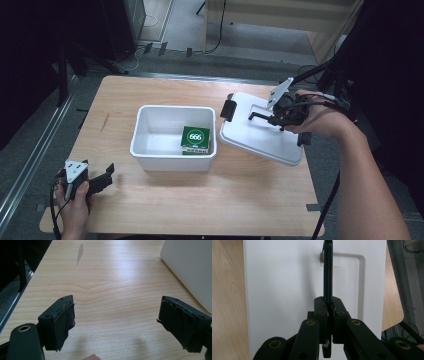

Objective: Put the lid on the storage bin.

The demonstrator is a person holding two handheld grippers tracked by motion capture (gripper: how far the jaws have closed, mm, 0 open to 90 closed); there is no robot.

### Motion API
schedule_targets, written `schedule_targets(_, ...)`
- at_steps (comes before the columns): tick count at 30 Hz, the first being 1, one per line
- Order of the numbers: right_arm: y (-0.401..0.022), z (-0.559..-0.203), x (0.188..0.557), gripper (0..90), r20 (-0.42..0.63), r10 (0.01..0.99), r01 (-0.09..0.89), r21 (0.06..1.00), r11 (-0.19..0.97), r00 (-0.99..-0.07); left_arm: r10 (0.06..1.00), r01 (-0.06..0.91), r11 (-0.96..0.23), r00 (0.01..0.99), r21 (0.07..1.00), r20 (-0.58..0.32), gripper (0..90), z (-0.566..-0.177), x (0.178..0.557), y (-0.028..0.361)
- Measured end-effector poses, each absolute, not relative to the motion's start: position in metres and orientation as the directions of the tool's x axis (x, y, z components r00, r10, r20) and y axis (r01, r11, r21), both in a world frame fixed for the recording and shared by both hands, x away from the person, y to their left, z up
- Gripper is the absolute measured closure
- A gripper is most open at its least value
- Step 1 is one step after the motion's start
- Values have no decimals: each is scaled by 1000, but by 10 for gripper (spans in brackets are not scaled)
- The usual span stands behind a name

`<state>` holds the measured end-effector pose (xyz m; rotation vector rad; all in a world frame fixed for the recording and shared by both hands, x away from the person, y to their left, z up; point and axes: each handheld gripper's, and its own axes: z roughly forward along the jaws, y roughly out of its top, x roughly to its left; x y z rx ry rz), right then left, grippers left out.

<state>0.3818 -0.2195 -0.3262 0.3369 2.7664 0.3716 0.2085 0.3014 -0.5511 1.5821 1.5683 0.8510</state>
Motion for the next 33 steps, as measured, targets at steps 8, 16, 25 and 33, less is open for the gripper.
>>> schedule_targets(8, -196, -307, 381, 857, -293, 225, 138, 290, 947, -929, 998, 498, 35, 24, 866, -54, 143, -551, 208, 303)
schedule_targets(16, -166, -297, 381, 857, -296, 176, 89, 286, 954, -939, 998, 499, 33, 27, 866, -54, 143, -551, 208, 303)
schedule_targets(25, -130, -295, 381, 857, -284, 117, 33, 285, 958, -952, 998, 500, 34, 28, 866, -56, 143, -551, 208, 302)
schedule_targets(33, -101, -301, 382, 857, -256, 87, 14, 273, 962, -963, 998, 501, 32, 31, 865, -55, 143, -551, 208, 302)
